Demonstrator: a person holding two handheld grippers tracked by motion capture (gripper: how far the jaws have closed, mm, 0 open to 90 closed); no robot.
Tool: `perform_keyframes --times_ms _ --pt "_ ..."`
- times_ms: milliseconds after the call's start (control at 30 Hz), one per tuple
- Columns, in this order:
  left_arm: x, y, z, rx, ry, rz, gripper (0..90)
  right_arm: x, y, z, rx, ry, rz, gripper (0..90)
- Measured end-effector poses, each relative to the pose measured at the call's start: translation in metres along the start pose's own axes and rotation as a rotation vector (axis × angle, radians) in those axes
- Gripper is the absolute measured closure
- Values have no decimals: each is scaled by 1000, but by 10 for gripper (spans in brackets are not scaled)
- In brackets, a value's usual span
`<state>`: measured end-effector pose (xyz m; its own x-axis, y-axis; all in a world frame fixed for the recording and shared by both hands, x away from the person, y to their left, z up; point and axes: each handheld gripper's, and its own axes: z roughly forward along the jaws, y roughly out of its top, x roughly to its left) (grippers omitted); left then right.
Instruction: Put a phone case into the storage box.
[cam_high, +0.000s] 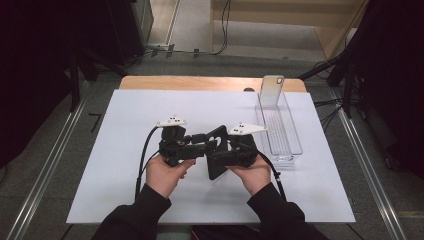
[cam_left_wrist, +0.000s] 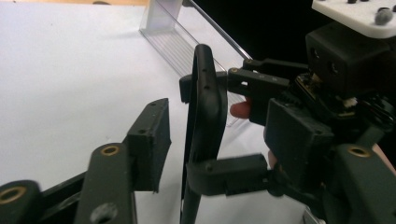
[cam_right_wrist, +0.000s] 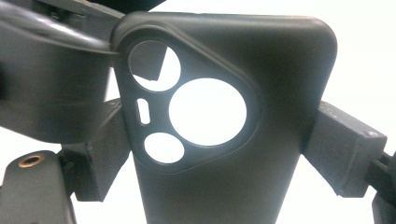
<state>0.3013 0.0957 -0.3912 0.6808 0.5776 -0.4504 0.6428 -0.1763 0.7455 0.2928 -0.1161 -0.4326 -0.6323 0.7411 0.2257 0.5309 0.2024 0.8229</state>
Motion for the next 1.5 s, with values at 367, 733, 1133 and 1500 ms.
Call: perform_keyframes --times_ms 367,733,1133,1500 --pt "10 -2 -8 76 -28 31 326 -14 0 -6 7 -7 14 122" --pt "18 -16 -10 180 -99 123 326 -19 1 -9 21 28 -12 122" --pt "33 -35 -15 263 -99 196 326 -17 1 -6 57 73 -40 121" --pt "48 -52 -28 246 -63 208 293 -20 2 -8 62 97 -42 121"
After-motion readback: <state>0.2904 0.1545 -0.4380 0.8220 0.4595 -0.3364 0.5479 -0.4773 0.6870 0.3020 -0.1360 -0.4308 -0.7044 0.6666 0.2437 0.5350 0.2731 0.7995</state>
